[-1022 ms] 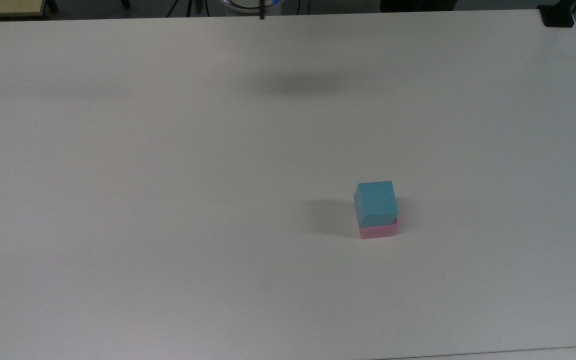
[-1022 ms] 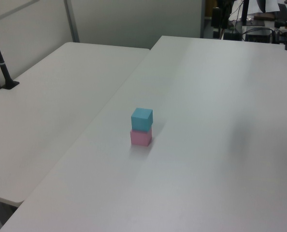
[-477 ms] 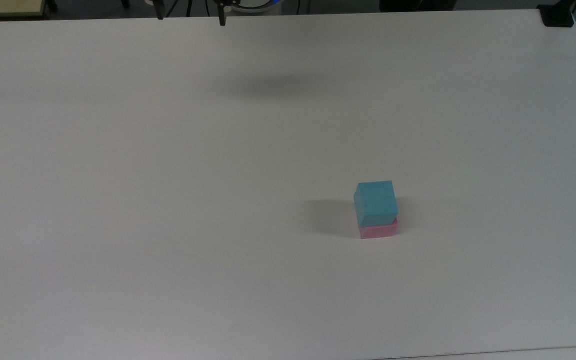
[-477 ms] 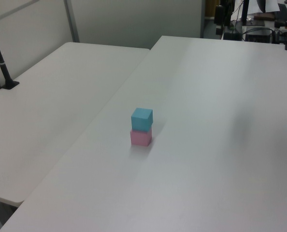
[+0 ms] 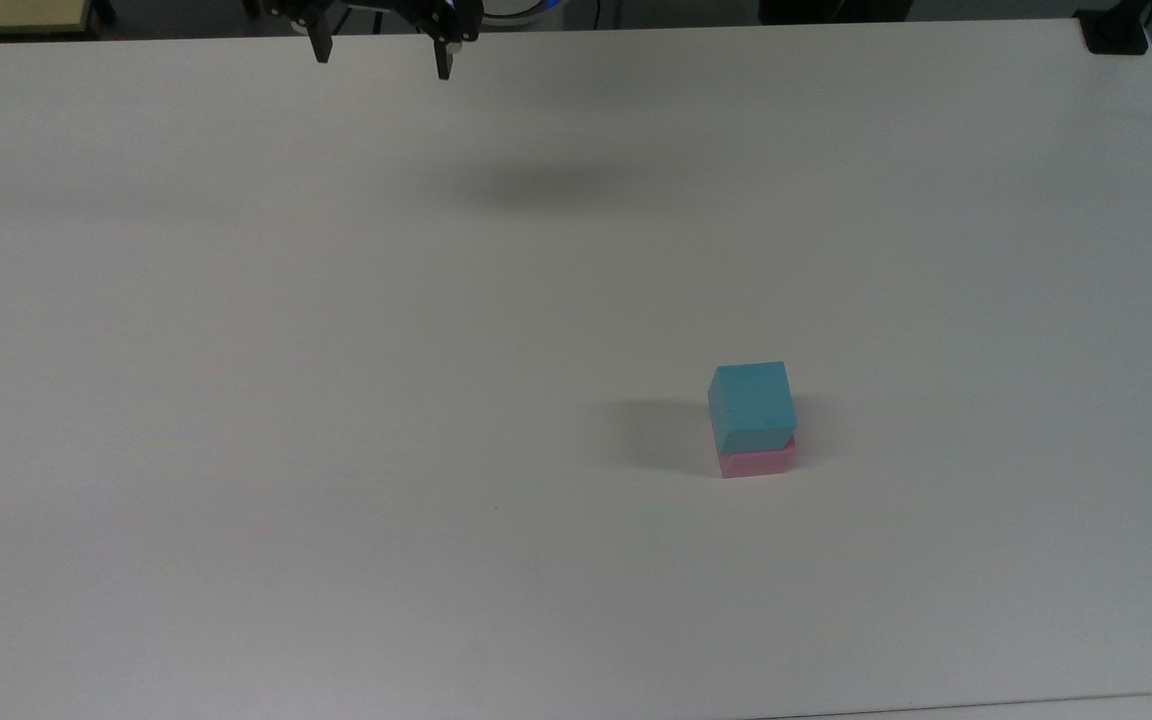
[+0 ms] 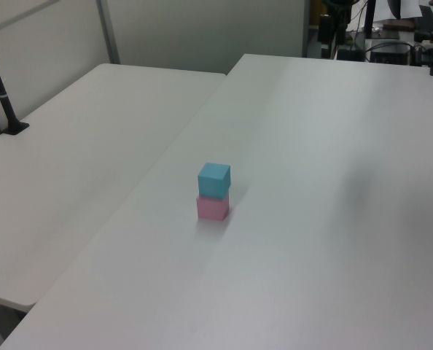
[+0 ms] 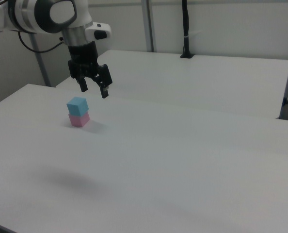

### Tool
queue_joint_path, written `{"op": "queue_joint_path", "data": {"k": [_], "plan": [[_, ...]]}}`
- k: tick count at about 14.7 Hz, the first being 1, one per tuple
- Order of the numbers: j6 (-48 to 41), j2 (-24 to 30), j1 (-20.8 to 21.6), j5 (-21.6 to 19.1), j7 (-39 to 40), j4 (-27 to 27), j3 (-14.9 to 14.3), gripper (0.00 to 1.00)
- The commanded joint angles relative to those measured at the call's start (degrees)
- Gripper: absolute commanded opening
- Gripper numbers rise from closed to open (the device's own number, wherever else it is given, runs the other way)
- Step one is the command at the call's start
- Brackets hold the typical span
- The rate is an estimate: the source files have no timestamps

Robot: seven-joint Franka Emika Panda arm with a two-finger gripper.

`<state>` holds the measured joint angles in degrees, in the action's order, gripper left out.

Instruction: Put blue cube on pink cube

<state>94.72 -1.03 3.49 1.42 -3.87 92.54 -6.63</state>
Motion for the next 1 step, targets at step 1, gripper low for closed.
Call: {"op": "queue_joint_path", "data": {"k": [1], "plan": [[1.69, 0.5, 1.6, 0.77, -1.32, 1.23, -1.19, 1.0]]}}
